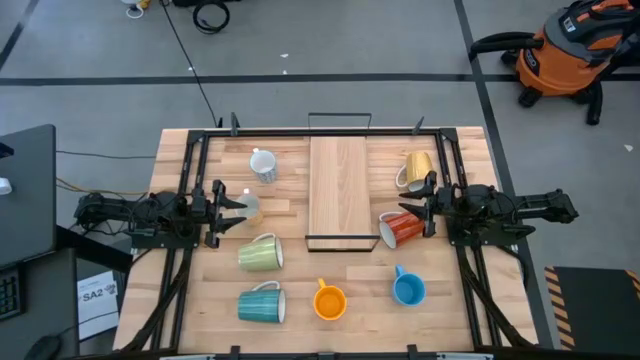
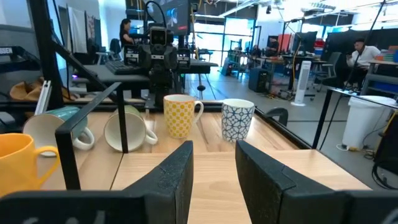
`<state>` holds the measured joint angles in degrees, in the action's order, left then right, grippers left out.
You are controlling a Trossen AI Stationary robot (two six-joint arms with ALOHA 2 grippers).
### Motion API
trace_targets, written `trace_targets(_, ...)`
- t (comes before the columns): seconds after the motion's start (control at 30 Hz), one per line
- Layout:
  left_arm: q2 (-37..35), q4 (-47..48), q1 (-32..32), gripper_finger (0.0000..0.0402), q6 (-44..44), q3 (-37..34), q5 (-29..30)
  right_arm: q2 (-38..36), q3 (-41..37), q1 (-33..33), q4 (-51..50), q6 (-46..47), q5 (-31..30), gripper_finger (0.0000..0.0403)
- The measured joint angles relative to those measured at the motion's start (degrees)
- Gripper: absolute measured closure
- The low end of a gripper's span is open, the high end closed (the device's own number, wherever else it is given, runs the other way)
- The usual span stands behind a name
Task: Place coffee mugs
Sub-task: Put the light yellow mug on the shelf
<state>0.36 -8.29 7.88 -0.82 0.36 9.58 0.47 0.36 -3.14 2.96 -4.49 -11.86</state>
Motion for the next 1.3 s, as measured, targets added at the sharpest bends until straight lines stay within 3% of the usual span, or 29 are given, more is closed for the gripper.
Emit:
trace_targets(0.5, 0.0, -0.1, 0.0, 0.0235, 0.0, 0.0, 2.4, 0.0, 0.0, 0.0, 3.1, -0.1, 0.0, 0.0277)
trace_targets(1.0, 0.0, 0.0, 0.0, 0.0235, 0.0, 0.0, 2.4, 0.0, 0.1, 0.0, 33.3, 2.8, -1.4, 0.0277)
trace_targets(1.3, 0.0, 0.0, 0.0, 0.0235, 0.0, 0.0, 2.4, 7.5, 8.0, 0.0, 33.5, 3.4, -5.2, 0.0277)
